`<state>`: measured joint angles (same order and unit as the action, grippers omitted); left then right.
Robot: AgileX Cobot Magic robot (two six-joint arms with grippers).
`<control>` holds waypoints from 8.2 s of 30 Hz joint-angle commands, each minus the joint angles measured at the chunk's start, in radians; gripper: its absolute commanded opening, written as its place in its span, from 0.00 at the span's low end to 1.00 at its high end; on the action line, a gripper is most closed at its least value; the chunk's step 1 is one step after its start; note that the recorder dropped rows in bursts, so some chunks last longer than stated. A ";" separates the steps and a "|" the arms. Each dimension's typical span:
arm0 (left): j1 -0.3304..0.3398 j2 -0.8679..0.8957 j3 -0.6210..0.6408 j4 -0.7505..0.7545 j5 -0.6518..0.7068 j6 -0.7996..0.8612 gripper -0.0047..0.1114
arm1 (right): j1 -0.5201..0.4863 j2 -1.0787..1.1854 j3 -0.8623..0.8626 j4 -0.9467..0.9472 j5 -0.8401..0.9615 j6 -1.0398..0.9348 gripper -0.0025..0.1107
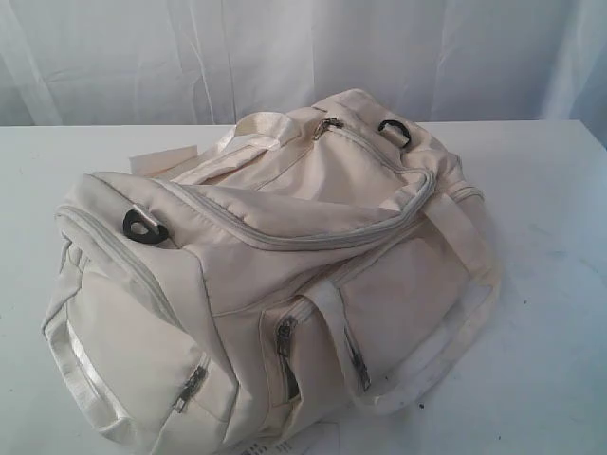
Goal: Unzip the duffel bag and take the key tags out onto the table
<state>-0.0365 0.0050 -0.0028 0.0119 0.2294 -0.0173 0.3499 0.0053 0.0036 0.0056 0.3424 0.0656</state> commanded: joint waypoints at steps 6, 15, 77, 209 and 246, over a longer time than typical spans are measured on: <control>0.002 -0.005 0.003 -0.005 -0.004 -0.001 0.04 | -0.001 -0.005 -0.004 0.002 -0.003 0.000 0.02; 0.002 -0.005 0.003 -0.005 -0.075 -0.002 0.04 | -0.001 -0.005 -0.004 0.002 -0.110 0.000 0.02; 0.002 0.338 -0.435 -0.012 -0.689 -0.195 0.04 | -0.001 -0.005 -0.004 0.002 -0.691 0.100 0.02; -0.564 1.120 -1.023 0.280 0.667 0.104 0.04 | 0.208 2.235 -2.137 -0.078 0.605 -0.448 0.02; -0.564 1.120 -1.023 0.250 0.660 0.104 0.04 | 0.208 2.084 -2.137 -0.094 0.879 -0.390 0.02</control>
<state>-0.6034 1.1325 -1.0337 0.2775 0.8786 0.0880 0.5578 2.1215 -2.1296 -0.0585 1.1809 -0.3361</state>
